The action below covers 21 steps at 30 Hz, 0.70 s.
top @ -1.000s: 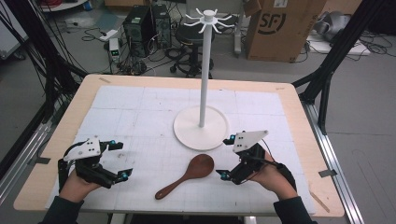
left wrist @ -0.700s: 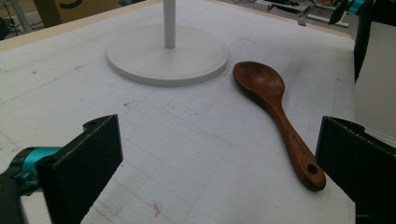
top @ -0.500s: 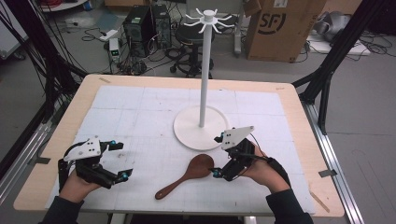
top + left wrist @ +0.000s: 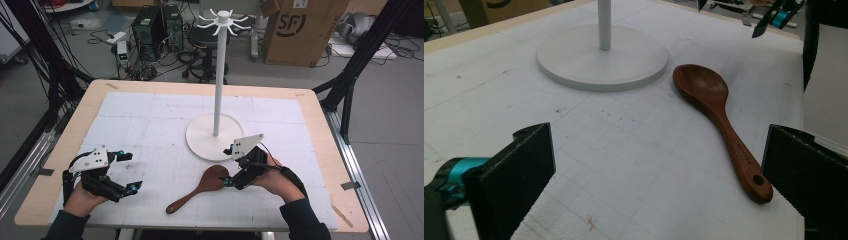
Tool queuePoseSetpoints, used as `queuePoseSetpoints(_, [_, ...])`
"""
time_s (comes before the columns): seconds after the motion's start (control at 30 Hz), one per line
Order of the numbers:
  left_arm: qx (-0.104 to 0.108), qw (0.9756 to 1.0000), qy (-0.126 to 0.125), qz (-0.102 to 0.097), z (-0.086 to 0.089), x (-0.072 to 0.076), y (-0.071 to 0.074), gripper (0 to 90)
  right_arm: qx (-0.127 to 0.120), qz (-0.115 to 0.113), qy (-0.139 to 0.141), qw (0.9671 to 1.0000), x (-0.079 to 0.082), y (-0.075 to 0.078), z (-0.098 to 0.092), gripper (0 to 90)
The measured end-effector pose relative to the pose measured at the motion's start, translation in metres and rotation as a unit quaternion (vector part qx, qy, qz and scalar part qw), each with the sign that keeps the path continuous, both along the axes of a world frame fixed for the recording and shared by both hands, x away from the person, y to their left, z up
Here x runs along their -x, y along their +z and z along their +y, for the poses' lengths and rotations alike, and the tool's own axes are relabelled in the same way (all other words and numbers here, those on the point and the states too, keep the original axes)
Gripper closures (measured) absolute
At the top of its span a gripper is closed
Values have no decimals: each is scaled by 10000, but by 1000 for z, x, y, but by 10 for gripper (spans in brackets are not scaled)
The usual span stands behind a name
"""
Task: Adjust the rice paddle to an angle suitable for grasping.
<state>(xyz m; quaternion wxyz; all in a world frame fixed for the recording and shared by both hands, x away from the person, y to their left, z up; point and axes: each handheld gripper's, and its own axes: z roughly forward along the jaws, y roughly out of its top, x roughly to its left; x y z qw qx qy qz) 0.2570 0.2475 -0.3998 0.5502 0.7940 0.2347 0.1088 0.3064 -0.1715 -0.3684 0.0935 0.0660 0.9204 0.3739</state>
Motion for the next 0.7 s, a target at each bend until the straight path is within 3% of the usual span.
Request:
queuePoseSetpoints(0.27, [16,10000,-5,5,0,1,0,17,294,-80,-26,9995,-6,-2,7,273])
queuePoseSetpoints(0.43, [15,10000,-40,-4,0,1,0,17,503,-72,62,9987,-10,-3,12,430])
queuePoseSetpoints(0.7, [4,10000,-31,-2,-1,0,0,17,725,235,323,9966,-17,-8,18,589])
